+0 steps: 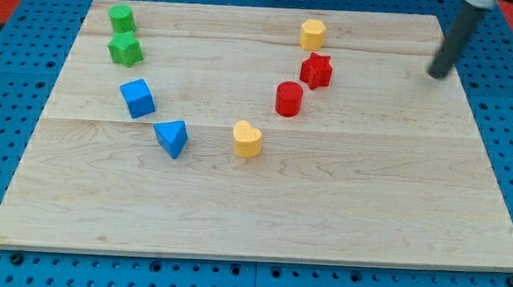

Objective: Push the yellow hexagon slightly to the left side

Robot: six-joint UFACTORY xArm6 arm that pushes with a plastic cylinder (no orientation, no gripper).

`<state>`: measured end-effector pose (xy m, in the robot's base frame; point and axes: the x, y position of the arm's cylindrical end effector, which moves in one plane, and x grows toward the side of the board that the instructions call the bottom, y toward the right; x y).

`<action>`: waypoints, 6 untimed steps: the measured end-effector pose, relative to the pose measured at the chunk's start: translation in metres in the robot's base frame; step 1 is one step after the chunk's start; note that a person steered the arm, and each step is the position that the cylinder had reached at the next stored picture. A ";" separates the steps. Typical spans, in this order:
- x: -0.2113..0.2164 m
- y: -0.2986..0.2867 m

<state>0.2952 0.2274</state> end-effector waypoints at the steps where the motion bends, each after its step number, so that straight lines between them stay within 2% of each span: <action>1: -0.034 -0.107; 2: -0.065 -0.203; 5: -0.103 -0.188; 6: -0.101 -0.223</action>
